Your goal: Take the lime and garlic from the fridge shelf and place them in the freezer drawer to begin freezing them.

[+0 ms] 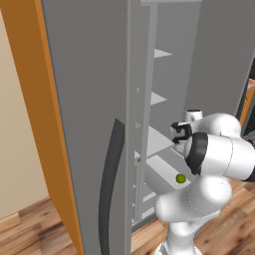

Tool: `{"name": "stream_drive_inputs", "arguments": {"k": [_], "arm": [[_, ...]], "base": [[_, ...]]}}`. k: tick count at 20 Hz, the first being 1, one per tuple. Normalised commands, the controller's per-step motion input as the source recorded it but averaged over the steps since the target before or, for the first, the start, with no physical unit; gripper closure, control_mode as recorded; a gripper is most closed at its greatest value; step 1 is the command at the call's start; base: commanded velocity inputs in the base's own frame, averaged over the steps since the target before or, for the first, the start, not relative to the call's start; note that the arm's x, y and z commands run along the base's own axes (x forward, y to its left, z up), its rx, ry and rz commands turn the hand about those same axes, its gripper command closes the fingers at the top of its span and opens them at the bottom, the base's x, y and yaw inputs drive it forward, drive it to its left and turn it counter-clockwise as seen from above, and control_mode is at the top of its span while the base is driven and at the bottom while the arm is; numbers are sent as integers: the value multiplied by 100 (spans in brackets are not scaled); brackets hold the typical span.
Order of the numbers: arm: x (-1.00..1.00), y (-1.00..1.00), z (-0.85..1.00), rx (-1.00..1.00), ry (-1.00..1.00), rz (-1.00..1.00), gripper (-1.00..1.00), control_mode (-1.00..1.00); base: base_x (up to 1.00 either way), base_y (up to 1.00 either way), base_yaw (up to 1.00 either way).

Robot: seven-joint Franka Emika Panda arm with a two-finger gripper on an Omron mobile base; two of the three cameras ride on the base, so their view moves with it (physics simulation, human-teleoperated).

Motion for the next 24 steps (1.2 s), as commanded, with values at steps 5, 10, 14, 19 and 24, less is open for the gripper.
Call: {"name": "stream_drive_inputs", "arguments": {"k": [5,10,14,19,24], "arm": [[14,0,-26,0,-6,5,100,-100],[20,0,-30,0,-7,4,100,-100],[25,0,-21,1,-3,3,100,-100],[17,-2,-11,8,0,2,100,-100],[17,-2,-17,13,0,5,100,-100]], "base": [[0,0,0],[0,0,0],[0,0,0],[0,0,0],[0,0,0]]}}
